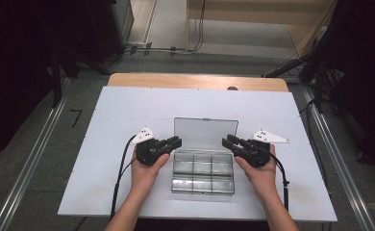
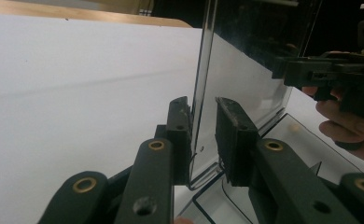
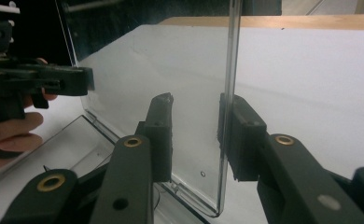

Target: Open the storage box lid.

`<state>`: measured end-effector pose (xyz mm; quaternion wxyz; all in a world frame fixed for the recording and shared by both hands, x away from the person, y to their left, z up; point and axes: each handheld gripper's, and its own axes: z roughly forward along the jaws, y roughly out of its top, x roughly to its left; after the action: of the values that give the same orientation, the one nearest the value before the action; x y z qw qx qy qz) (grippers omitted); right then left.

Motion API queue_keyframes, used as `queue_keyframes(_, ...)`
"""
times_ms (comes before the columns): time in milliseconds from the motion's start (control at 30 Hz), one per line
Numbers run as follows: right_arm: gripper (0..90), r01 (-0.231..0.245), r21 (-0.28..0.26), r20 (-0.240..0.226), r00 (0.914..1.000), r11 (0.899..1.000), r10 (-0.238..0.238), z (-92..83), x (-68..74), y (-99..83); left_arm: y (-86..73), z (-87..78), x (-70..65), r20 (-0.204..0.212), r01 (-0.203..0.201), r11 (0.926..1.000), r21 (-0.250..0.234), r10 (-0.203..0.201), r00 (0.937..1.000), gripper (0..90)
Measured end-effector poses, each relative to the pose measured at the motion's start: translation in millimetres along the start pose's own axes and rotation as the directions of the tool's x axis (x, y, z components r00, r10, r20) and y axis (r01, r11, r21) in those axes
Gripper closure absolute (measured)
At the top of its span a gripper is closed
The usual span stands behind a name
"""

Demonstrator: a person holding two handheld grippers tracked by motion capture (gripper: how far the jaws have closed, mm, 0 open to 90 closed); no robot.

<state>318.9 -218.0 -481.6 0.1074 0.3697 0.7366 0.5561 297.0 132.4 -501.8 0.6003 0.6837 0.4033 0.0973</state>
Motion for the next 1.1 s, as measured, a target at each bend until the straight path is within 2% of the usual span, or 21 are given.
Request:
queue_keyframes(200,62.9,-0.022,0.019,0.008,0.9997,1.0,0.022,2.7,-0.3,-1.1,-1.2,1.2,2.4,-0.001,0.022,0.9997,0.008,-0.022,0.9998,77.3)
queue_keyframes(400,57.3,-0.036,0.023,-0.004,0.9993,0.999,0.036,4.6,-0.9,-1.6,-1.8,1.4,3.5,0.0,0.048,0.9988,0.009,-0.048,0.9989,77.6)
queue_keyframes(500,55.9,-0.061,0.036,0.014,0.9981,0.997,0.061,7.0,-1.3,-2.1,-3.4,1.3,3.7,-0.014,0.059,0.9982,0.014,-0.059,0.9982,78.9)
queue_keyframes(633,60.3,-0.058,0.042,0.037,0.9977,0.997,0.057,9.7,-1.8,-3.8,-4.6,0.6,5.3,-0.007,0.071,0.9974,0.017,-0.07,0.9975,80.0)
queue_keyframes(1100,59.1,-0.087,0.046,0.008,0.9962,0.995,0.086,14.6,-8.3,-5.4,-7.3,1.4,7.1,-0.009,0.097,0.995,0.023,-0.097,0.9952,79.3)
